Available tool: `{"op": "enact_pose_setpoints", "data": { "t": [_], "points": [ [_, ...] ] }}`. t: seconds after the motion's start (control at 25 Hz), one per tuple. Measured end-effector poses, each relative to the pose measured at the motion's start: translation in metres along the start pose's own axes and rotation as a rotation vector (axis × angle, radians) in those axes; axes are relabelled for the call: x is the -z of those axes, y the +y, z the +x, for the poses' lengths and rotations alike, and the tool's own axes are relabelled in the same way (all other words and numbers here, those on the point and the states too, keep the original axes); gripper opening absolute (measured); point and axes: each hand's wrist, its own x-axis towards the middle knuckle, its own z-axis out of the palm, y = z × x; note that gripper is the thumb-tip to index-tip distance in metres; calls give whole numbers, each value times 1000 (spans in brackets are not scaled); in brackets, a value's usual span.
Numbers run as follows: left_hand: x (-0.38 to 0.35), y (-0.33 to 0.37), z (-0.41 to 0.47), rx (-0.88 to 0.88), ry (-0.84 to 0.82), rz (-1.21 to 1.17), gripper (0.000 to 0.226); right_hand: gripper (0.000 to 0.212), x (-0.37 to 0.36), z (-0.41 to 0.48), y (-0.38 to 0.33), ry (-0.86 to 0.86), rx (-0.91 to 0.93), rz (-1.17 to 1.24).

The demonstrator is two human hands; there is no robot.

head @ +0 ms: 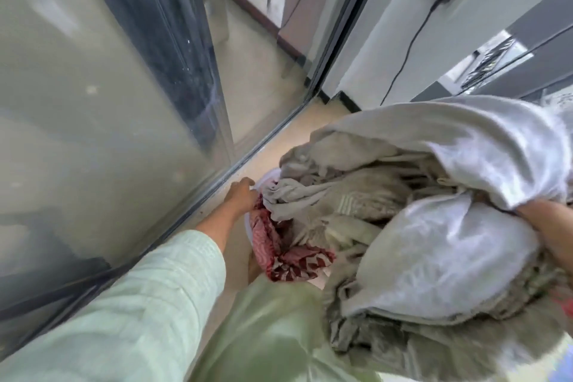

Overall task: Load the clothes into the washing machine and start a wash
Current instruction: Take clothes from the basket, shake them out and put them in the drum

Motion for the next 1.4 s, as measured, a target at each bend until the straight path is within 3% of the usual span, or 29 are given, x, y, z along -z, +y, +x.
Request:
{"op": "enact_pose_setpoints", "data": {
  "t": [0.08,0.16,0.24,0.44,0.56,0.68,0.76,0.88,1.04,1.16,1.28,1.4],
  "points": [
    [9,17,-15,-109,32,24,41,42,15,-16,-23,60,105,-33],
    [17,34,-27,-223,80,60,44,30,9,-23,-43,25,176,16],
    [25,48,-38,-306,76,80,48,44,6,-24,-55,28,229,-39],
    [61,86,-41,-450,146,37,48,34,43,-9,-75,349,308,63],
    [82,118,-61,-527,223,-12,45,31,51,-21,-75,323,308,-37],
    [106,177,-102,-751,271,-215,37,9,93,-49,-106,389,497,78],
    [114,229,-135,-925,225,-349,40,15,131,-53,-128,467,624,170],
    [108,291,-177,-1009,74,-488,56,30,155,-45,-134,337,669,-125],
    [72,317,-197,-1038,-64,-462,50,29,101,-28,-88,43,584,-756],
    [44,316,-202,-940,-124,-413,59,50,85,-18,-63,-71,565,-941],
    [6,308,-210,-935,-253,-265,96,24,138,-10,-63,82,617,-925],
    [-48,300,-216,-983,-380,141,105,17,226,-27,-69,395,636,-920]
  ]
}}
